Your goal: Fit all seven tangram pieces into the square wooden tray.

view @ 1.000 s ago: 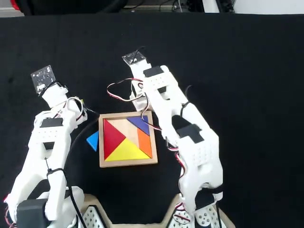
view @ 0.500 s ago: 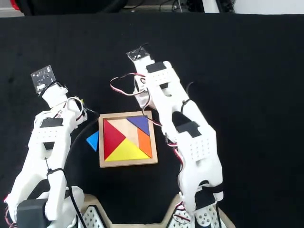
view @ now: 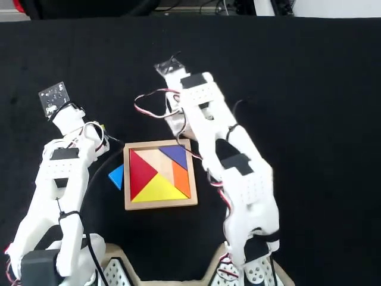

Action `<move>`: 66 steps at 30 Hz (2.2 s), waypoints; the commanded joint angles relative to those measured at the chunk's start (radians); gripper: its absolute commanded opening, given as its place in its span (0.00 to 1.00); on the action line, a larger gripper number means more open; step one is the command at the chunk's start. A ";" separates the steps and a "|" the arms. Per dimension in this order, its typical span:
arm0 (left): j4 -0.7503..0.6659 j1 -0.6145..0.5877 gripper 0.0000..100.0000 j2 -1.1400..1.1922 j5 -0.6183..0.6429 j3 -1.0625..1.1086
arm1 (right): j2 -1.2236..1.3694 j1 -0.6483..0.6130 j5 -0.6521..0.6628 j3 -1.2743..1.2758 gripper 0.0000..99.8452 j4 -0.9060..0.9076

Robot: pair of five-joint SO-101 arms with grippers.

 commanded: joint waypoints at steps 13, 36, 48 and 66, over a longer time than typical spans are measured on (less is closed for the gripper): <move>-0.018 0.012 0.13 -0.009 0.003 -0.005 | -0.661 -0.107 -0.241 0.544 0.09 -0.048; -0.020 0.012 0.13 -0.008 0.003 -0.005 | -0.522 -0.299 -0.585 0.835 0.09 -0.385; -0.020 0.013 0.13 -0.008 0.003 -0.005 | -0.522 -0.307 -0.577 0.816 0.15 -0.365; -0.020 0.013 0.13 -0.008 0.003 -0.005 | -0.515 -0.287 -0.420 0.470 0.15 -0.049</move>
